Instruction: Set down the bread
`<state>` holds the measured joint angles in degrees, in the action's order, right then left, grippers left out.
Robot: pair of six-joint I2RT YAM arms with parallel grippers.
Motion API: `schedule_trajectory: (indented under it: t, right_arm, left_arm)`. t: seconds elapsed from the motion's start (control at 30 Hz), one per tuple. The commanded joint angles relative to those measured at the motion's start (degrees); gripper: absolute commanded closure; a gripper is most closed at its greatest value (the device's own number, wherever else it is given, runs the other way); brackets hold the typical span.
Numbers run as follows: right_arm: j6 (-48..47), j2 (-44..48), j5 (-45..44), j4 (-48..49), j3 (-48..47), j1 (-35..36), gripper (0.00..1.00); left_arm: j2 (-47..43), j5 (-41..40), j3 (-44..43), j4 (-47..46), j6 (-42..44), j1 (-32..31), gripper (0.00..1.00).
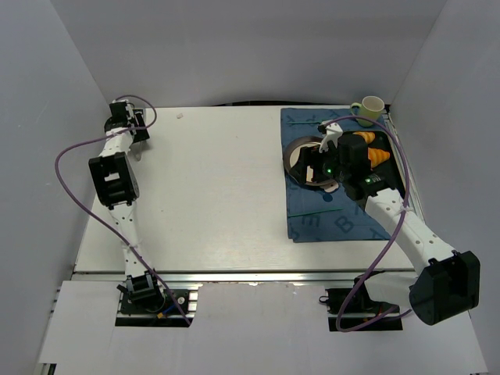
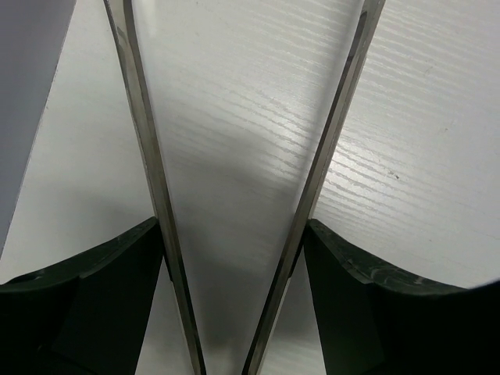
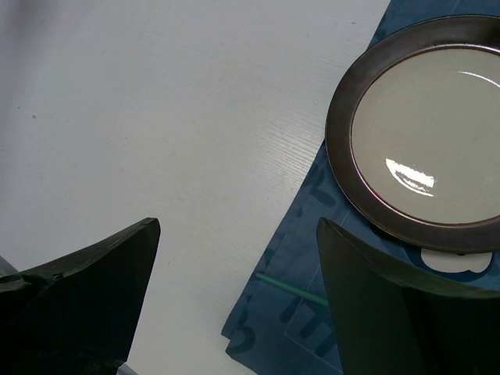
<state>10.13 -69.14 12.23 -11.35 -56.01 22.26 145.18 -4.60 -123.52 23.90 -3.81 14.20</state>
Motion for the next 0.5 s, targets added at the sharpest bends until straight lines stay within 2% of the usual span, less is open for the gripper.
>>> schedule_trajectory:
  t: [0.0,0.2,0.47]
  right_arm:
    - [0.7,-0.2,1.3,3.1,-0.1,0.2,0.12]
    - [1.1,0.8,1.6,3.1,-0.1,0.4,0.12]
    - [1.6,2.3,1.8,2.6,0.1,0.5,0.12]
  left_arm:
    - [-6.0,2.3,4.1,-2.5,1.2,0.4,0.2]
    - [-9.0,-0.4,3.5,0.6,3.6,0.1,0.22]
    - [-18.9,2.1,12.2,-2.6,3.2,-0.4,0.25]
